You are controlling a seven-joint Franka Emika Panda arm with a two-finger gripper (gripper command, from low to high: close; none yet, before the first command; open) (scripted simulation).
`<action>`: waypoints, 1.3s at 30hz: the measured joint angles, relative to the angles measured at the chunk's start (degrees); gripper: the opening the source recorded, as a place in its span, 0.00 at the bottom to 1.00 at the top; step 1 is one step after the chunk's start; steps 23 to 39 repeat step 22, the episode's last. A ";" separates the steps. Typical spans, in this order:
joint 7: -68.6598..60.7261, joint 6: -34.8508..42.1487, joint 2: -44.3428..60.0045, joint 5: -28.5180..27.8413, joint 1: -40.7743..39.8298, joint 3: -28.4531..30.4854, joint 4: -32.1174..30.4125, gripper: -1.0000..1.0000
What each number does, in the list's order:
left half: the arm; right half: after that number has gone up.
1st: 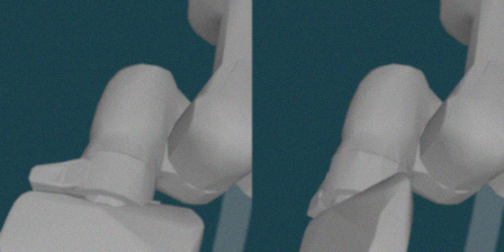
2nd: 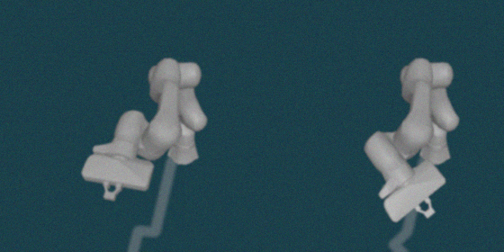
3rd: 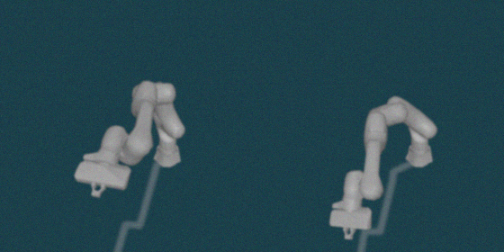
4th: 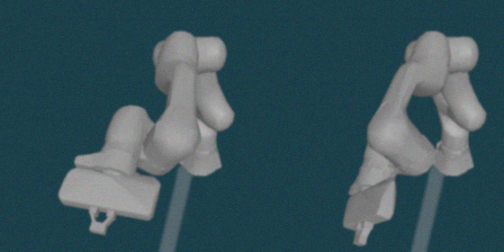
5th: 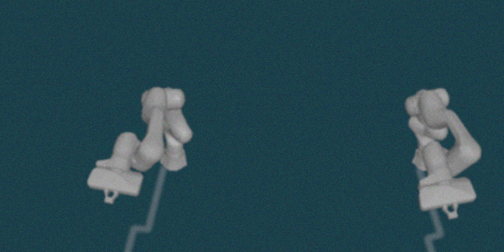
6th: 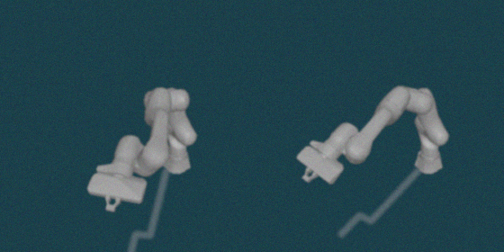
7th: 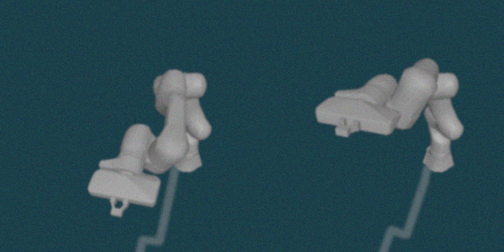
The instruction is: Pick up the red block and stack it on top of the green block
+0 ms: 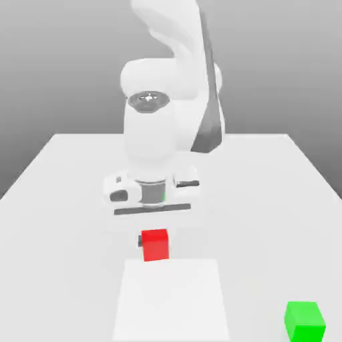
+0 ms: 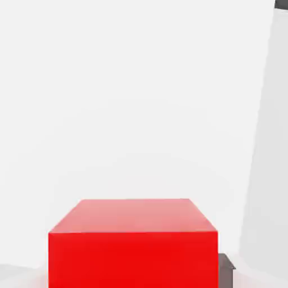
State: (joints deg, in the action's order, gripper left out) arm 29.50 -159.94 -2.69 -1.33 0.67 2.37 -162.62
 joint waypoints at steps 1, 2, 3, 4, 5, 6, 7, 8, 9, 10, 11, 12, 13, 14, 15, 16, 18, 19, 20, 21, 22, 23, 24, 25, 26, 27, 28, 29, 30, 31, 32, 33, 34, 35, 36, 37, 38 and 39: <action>-0.96 1.06 0.83 -0.22 1.43 -0.47 1.88 0.00; -1.99 2.08 1.79 -0.39 2.81 -0.97 3.87 0.00; -3.07 3.09 2.81 -0.53 3.49 -2.11 5.90 0.00; -4.15 4.09 3.87 -0.68 4.54 -2.87 7.95 0.00; -5.24 5.08 4.95 -0.82 5.74 -3.66 10.02 0.00; -6.33 6.08 6.04 -0.96 6.95 -4.42 12.09 0.00; -7.44 7.07 7.13 -1.09 8.02 -5.17 14.17 0.00; -8.54 8.06 8.23 -1.22 8.96 -5.95 16.25 0.00; -9.63 9.05 9.34 -1.38 9.75 -6.83 18.32 0.00; -10.70 10.04 10.45 -1.55 10.54 -7.75 20.40 0.00; -11.76 11.04 11.58 -1.75 11.35 -8.73 22.48 0.00; -12.83 12.01 12.71 -1.93 12.20 -9.76 24.56 0.00; -13.85 13.02 13.85 -2.19 13.10 -10.80 26.64 0.00; -14.82 13.93 15.02 -2.47 14.01 -11.81 28.66 0.00; -15.02 13.37 16.67 -2.99 14.58 -12.12 29.70 0.00; -14.87 12.11 18.54 -3.61 15.03 -12.06 30.27 0.00; -14.14 8.73 22.55 -4.94 15.88 -11.34 30.85 0.00; -13.76 7.46 24.01 -5.49 16.05 -11.12 31.00 1.00; -13.76 7.46 24.01 -5.49 16.05 -11.12 31.00 1.00; -13.76 7.46 24.01 -5.49 16.05 -11.12 31.00 1.00; -13.76 7.46 24.01 -5.49 16.05 -11.12 31.00 1.00; -13.76 7.46 24.01 -5.49 16.05 -11.12 31.00 1.00; -13.76 7.46 24.01 -5.49 16.05 -11.12 31.00 1.00; -13.76 7.46 24.01 -5.49 16.05 -11.12 31.00 1.00; -13.76 7.46 24.01 -5.49 16.05 -11.12 31.00 1.00; -13.76 7.46 24.01 -5.49 16.05 -11.12 31.00 1.00; -13.76 7.46 24.01 -5.49 16.05 -11.12 31.00 1.00; -13.76 7.46 24.01 -5.49 16.05 -11.12 31.00 1.00; -13.76 7.46 24.01 -5.49 16.05 -11.12 31.00 1.00; -13.76 7.46 24.01 -5.49 16.05 -11.12 31.00 1.00; -13.76 7.46 24.01 -5.49 16.05 -11.12 31.00 1.00; -13.76 7.46 24.01 -5.49 16.05 -11.12 31.00 1.00; -13.76 7.46 24.01 -5.49 16.05 -11.12 31.00 1.00; -13.76 7.46 24.01 -5.49 16.05 -11.12 31.00 1.00; -13.76 7.46 24.01 -5.49 16.05 -11.12 31.00 1.00; -13.76 7.46 24.01 -5.49 16.05 -11.12 31.00 1.00; -13.76 7.46 24.01 -5.49 16.05 -11.12 31.00 1.00; -13.76 7.46 24.01 -5.49 16.05 -11.12 31.00 1.00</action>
